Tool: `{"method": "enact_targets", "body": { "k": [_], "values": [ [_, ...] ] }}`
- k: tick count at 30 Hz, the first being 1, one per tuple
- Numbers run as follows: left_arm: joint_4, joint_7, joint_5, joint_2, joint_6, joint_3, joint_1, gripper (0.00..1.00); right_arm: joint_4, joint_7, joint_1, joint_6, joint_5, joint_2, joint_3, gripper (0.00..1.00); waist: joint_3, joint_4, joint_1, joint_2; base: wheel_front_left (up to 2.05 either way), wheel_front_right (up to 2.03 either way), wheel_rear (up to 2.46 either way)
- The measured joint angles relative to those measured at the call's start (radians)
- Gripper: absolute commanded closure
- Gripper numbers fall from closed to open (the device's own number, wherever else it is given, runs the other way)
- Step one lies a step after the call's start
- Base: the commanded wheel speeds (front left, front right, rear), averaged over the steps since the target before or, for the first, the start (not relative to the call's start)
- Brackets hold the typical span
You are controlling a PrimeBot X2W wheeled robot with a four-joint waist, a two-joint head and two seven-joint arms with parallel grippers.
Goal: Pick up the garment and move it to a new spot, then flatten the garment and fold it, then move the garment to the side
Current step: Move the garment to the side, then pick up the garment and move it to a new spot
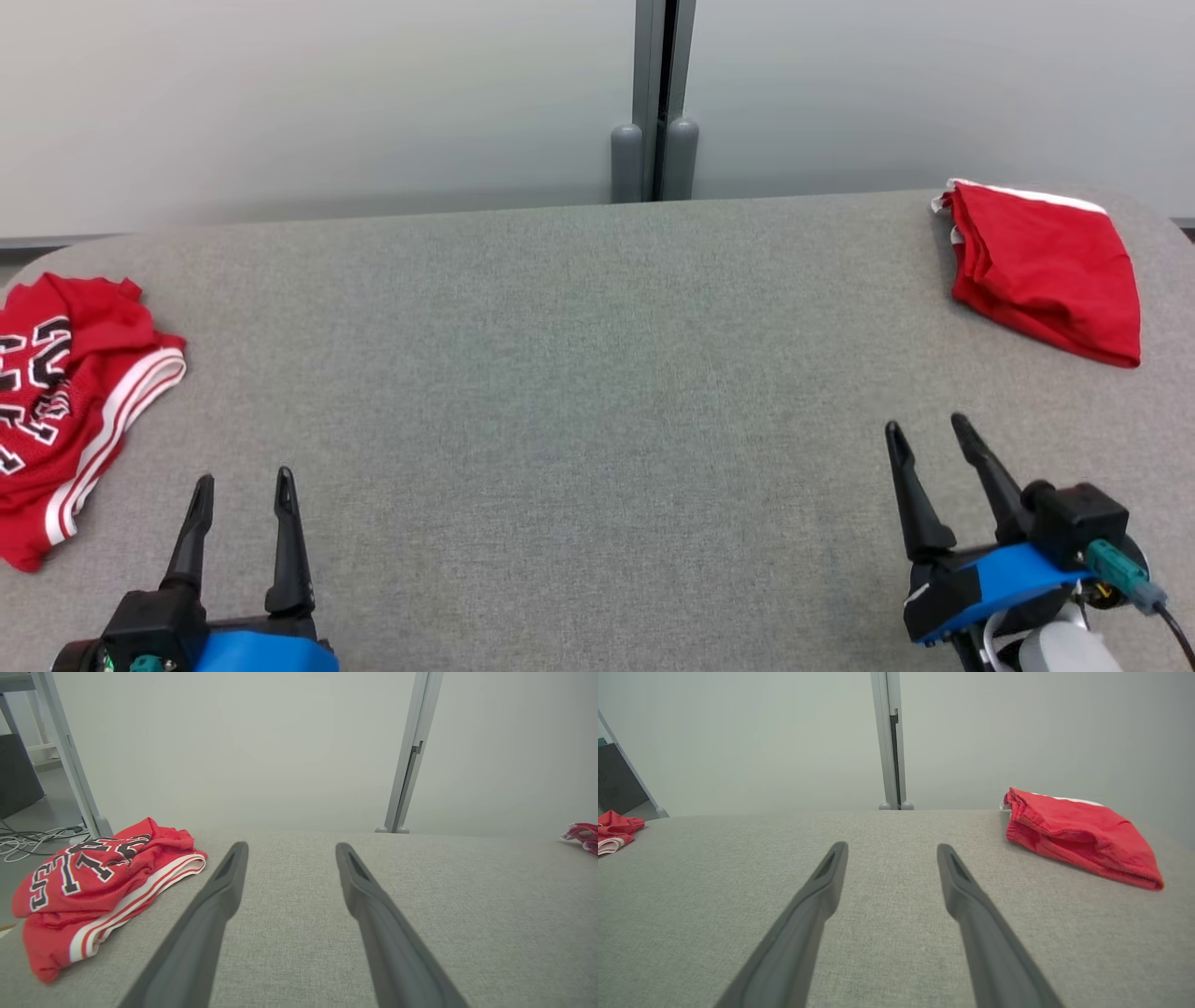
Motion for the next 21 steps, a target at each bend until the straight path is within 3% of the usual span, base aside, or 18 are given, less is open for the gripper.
{"method": "enact_targets", "body": {
  "k": [12,21],
  "values": [
    [0.053,0.000,-0.007,-0.004,-0.002,0.005,0.037,0.00,-0.060,0.000,0.142,0.000,-0.040,0.065,-0.081,0.00,-0.073,0.008,0.0000,0.0000,0.00,0.00,0.00],
    [0.059,0.000,-0.007,-0.005,-0.003,0.007,0.040,0.00,-0.060,0.000,0.157,0.000,-0.048,0.076,-0.091,0.00,-0.082,0.009,0.0001,0.0002,0.00,0.00,0.00]
  ]
}}
